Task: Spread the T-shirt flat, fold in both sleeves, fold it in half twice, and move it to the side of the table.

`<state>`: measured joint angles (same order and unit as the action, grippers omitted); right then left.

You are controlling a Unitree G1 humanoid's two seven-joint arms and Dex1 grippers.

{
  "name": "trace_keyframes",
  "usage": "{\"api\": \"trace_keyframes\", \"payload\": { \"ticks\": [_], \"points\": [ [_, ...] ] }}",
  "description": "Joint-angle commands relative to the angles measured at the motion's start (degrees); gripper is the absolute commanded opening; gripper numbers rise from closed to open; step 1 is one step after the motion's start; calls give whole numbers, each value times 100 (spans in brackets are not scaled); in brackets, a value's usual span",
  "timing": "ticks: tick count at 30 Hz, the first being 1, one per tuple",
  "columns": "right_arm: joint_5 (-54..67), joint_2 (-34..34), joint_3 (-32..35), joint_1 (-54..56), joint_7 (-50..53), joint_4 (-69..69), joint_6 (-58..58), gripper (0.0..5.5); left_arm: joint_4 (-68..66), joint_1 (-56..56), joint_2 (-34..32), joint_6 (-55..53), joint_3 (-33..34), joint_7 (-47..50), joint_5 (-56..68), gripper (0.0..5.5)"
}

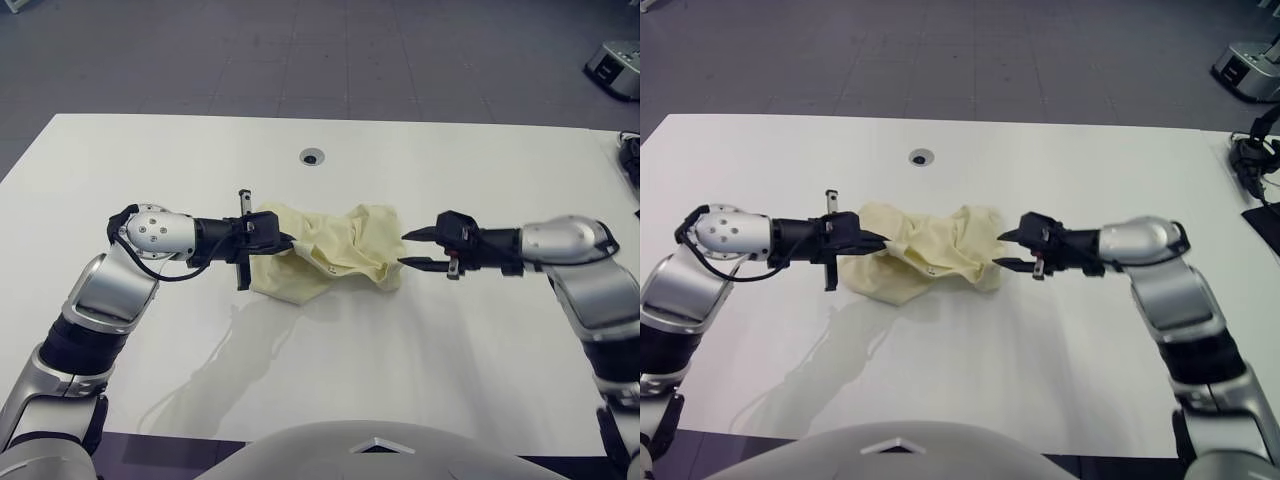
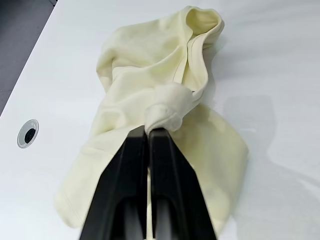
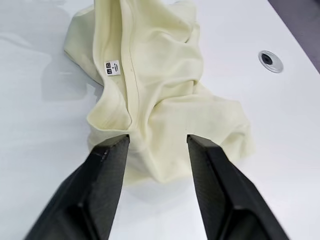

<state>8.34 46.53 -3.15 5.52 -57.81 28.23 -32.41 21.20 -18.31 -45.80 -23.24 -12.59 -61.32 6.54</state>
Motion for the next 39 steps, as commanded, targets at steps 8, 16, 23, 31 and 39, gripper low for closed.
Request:
{"api": "trace_keyframes", "payload": {
  "ticks": [8, 16, 23, 31, 39],
  "points": [
    [-201, -471, -377, -1479, 1596, 1837, -1082, 403, 295, 258, -103, -298, 197, 248, 42, 0],
    [-467, -711, -1142, -1503, 2081, 1367, -913, 439, 210, 52, -71, -249, 95, 175, 44, 0],
    [-700, -874, -1340, -1378, 2352, 989, -614, 319, 253, 25, -104, -267, 76, 148, 77, 0],
    [-895, -982, -1511, -1328, 2518, 944, -530, 188, 320, 76, -133, -303, 82, 131, 98, 0],
    [-957, -992, -1415, -1249, 2589, 896, -576, 50, 375, 88, -155, -342, 106, 120, 118, 0]
  ]
}}
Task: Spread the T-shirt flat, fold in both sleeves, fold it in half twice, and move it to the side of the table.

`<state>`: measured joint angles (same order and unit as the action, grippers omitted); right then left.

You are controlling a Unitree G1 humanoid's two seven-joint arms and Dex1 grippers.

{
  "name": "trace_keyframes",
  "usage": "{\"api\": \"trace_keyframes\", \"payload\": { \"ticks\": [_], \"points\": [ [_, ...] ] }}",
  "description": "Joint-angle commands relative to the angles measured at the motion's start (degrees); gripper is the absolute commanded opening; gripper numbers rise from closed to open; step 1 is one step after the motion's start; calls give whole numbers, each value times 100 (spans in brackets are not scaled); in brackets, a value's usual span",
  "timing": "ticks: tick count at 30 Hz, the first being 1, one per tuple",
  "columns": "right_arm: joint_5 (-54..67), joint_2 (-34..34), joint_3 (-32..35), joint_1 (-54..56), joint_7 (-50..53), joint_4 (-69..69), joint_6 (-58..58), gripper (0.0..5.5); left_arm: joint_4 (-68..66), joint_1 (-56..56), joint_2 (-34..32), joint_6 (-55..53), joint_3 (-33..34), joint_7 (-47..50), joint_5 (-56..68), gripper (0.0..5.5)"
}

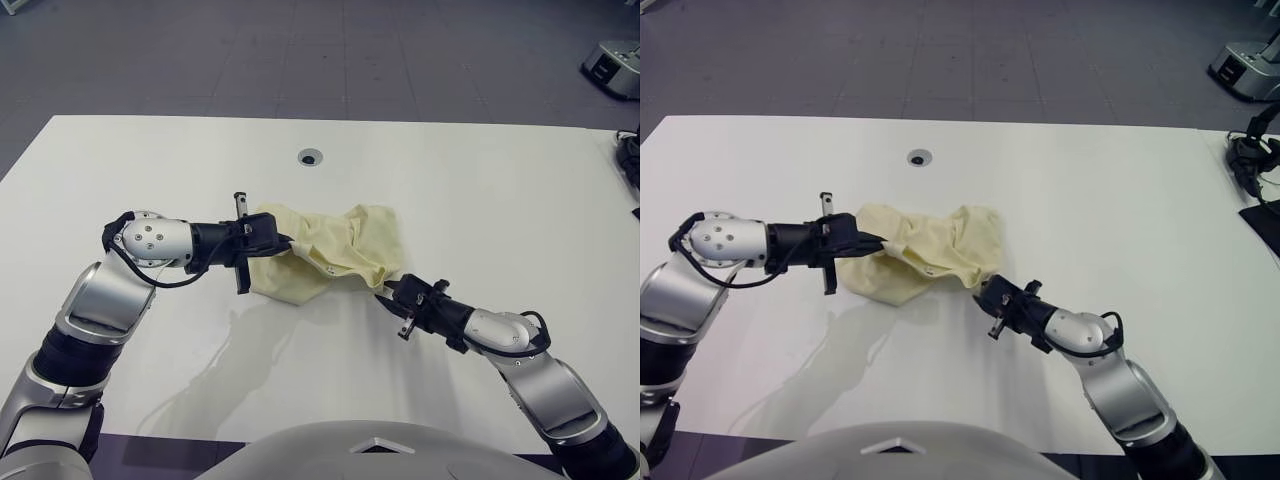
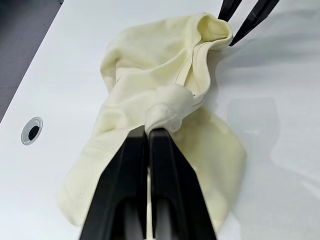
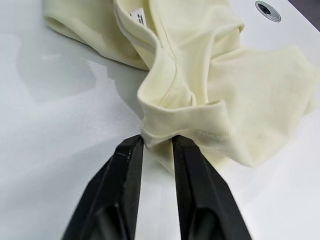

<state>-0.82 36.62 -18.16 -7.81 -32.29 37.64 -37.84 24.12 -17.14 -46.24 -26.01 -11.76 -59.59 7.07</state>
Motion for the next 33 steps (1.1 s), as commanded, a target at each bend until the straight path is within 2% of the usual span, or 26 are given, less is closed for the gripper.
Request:
{"api": "trace_keyframes", "payload": {
  "ticks": [1, 3, 7, 10, 13, 15, 18, 21, 24, 28, 33],
  "points": [
    [-36, 4, 127, 114, 44, -47, -46, 33, 86, -30, -112, -74, 24, -55, 64, 0],
    [-8, 27, 212, 179, 34, -42, -68, 2, 93, -24, -114, -88, 31, -52, 63, 0],
    [154, 82, 509, 522, -106, -35, -138, 2, 5, -27, -139, -47, 105, -19, 28, 0],
    [320, 164, 832, 1315, -344, -444, 20, 2, -431, -281, -193, 158, 215, 90, -170, 0],
    [231, 260, 925, 2808, -641, -1851, 725, 2, -1491, -1104, -180, 623, 258, 291, -538, 0],
    [15, 145, 803, 3961, -736, -3278, 1462, 2, -2513, -1906, -96, 1160, 127, 427, -890, 0],
    [-423, -293, 560, 5862, -568, -6036, 2737, 2, -4877, -3660, 183, 2285, -422, 1042, -1918, 0],
    [-782, -692, 430, 7230, -41, -8237, 3601, 2, -6822, -5065, 659, 3007, -827, 1784, -2555, 0],
    [-1278, -929, 149, 8228, 841, -9754, 4099, 2, -8396, -6193, 1150, 3369, -1311, 2931, -3223, 0],
    [-1783, -1111, -150, 8988, 2063, -10707, 4238, 2, -9422, -6969, 1455, 3409, -1930, 4263, -3964, 0],
    [-2439, -1130, -455, 9795, 3372, -11367, 4257, 2, -10113, -7772, 1601, 3188, -2380, 5952, -4694, 0]
  ]
}}
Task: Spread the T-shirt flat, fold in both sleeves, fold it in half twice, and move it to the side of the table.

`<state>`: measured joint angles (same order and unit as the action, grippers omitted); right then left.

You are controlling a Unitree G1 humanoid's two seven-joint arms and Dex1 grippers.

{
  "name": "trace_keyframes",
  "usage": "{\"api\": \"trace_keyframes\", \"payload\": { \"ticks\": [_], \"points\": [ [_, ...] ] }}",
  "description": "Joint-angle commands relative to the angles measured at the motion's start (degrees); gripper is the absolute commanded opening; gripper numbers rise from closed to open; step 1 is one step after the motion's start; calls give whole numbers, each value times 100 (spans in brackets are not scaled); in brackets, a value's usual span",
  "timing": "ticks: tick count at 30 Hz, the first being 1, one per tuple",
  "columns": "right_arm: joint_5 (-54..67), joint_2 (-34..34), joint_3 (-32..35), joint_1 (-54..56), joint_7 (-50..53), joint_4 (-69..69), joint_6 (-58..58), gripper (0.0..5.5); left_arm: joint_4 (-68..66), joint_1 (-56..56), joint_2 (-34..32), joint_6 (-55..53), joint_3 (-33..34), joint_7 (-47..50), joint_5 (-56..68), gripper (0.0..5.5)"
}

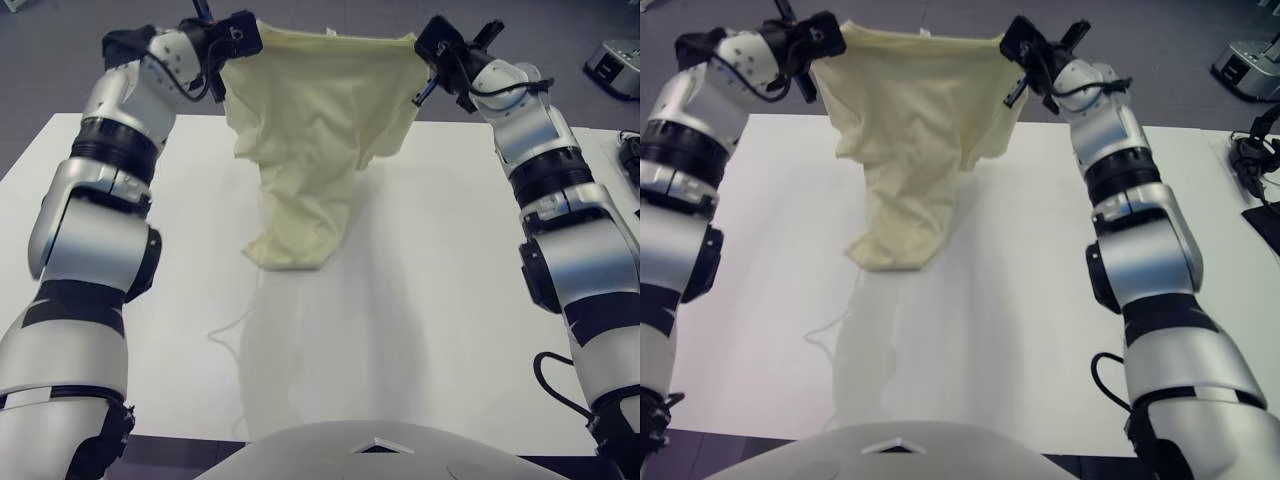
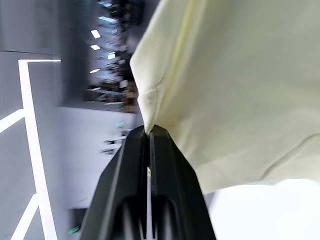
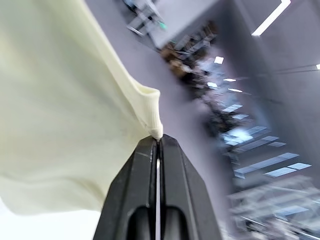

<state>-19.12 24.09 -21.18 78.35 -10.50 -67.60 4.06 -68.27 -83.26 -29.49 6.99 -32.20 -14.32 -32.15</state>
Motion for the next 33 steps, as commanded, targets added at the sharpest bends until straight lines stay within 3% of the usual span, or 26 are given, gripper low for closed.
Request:
{"api": "trace_keyframes", "payload": {
  "ticks": [1, 6, 10, 11, 12, 15, 16, 19, 25, 33],
  "points": [
    [-747, 154, -169, 1358, 1473, -937, 79, 2, -968, -1350, -93, -190, -424, 1793, -963, 0],
    [-924, 101, -61, 1464, 1379, -1075, 454, 2, -1102, -1335, 23, 137, -350, 1861, -1110, 0],
    [-548, 157, 154, 490, -41, -827, 1562, 2, -865, -60, -50, 1007, -294, 608, -870, 0],
    [-302, 225, 260, 56, -773, -635, 1892, 2, -523, 638, -183, 1360, -174, -202, -542, 0],
    [-37, 286, 372, -331, -1447, -416, 2129, 2, -20, 1286, -349, 1575, -65, -871, -204, 0],
    [1891, 1226, 344, -2802, -4729, 2787, 1224, 2, 4837, 4485, -1773, 313, 169, -2977, 1605, 0],
    [2428, 1746, 245, -3559, -5441, 3965, 626, 2, 5966, 5070, -2096, -76, 292, -3360, 2111, 0],
    [3176, 2778, 18, -4711, -6462, 5844, -558, 2, 7345, 5548, -2424, -595, 642, -3904, 2754, 0],
    [3300, 3059, -163, -5809, -6636, 7489, -1662, 2, 8185, 6011, -2464, -817, 541, -4395, 2320, 0],
    [3176, 3406, 180, -7035, -6526, 8696, -2377, 2, 9373, 7195, -2840, -1349, 621, -4757, 2177, 0]
  ]
}}
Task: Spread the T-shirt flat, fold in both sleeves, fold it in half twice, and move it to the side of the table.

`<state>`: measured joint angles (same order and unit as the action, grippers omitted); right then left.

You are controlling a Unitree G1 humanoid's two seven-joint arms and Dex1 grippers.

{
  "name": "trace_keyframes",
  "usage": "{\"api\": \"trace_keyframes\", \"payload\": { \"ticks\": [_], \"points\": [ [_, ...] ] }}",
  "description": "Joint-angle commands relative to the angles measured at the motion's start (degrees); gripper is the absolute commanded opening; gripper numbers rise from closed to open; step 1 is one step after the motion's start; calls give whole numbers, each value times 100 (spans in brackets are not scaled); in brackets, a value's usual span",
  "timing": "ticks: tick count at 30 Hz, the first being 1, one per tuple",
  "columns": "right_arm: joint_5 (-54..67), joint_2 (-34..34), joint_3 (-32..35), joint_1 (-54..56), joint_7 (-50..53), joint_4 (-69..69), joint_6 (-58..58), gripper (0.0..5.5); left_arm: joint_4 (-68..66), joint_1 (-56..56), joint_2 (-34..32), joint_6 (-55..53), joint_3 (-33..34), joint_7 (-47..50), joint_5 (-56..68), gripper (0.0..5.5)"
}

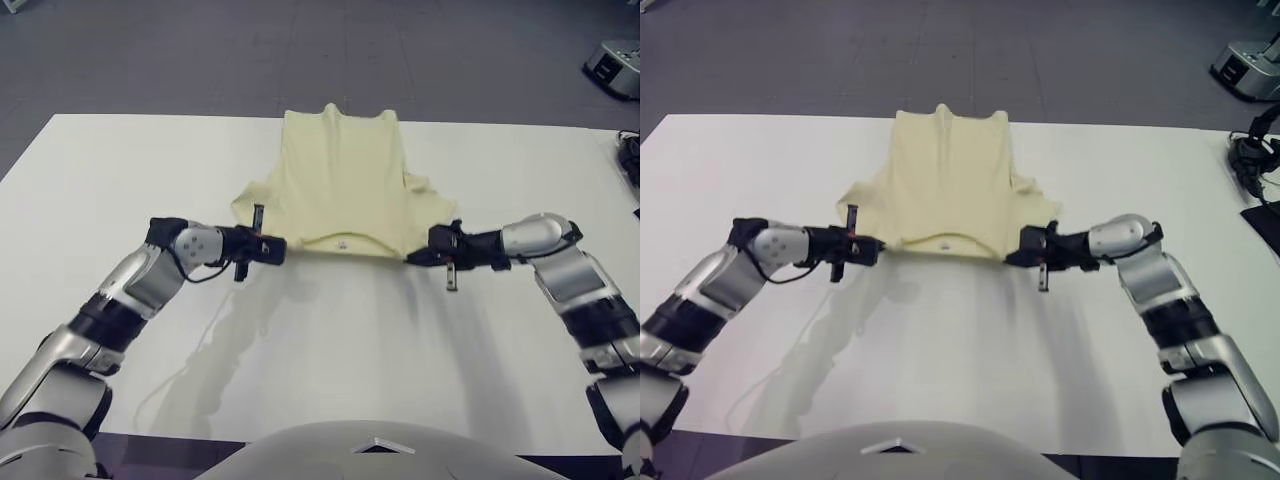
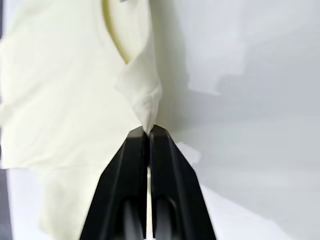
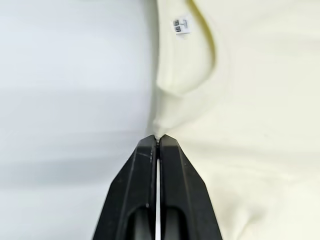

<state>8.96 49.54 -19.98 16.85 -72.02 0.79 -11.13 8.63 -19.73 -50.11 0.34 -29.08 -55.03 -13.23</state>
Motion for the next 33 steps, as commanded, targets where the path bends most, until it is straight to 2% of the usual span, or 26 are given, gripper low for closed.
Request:
{"api": "trace_keyframes", "payload": {
  "ticks": [1, 7, 13, 17, 21, 23, 25, 28, 30, 33],
  "points": [
    [345, 921, 96, -982, -370, 1974, -930, 2, 1838, 971, -836, -771, 341, -748, 292, 0],
    [562, 1473, 470, -1603, -387, 2887, -1449, 2, 2733, 1770, -1135, -1333, 642, -929, 379, 0],
    [638, 1903, 720, -1999, -485, 3293, -1534, 2, 3261, 2311, -1139, -1739, 845, -914, 472, 0],
    [749, 2086, 977, -2029, -517, 3439, -1614, 75, 3524, 2375, -876, -2270, 1102, -890, 1016, 79],
    [963, 2189, 1420, -1864, -527, 3331, -1752, 139, 3836, 2396, -988, -2837, 1898, -1205, 2192, 146],
    [899, 2076, 1577, -1581, -303, 3087, -1819, 174, 3788, 2398, -1025, -3152, 2515, -1275, 2776, 182],
    [518, 1560, 1493, -1064, 418, 2605, -1846, 211, 3449, 2202, -888, -3507, 3016, -958, 2990, 221],
    [168, 1020, 1396, -748, 1202, 2256, -1891, 268, 2806, 1831, -613, -4029, 3234, -116, 2766, 281],
    [80, 574, 1471, -723, 1804, 2296, -2078, 299, 2423, 1730, -172, -4652, 3420, 670, 2679, 313],
    [182, 111, 1660, -973, 2388, 2623, -2415, 354, 2369, 2135, 200, -5169, 3611, 1115, 2852, 370]
  ]
}}
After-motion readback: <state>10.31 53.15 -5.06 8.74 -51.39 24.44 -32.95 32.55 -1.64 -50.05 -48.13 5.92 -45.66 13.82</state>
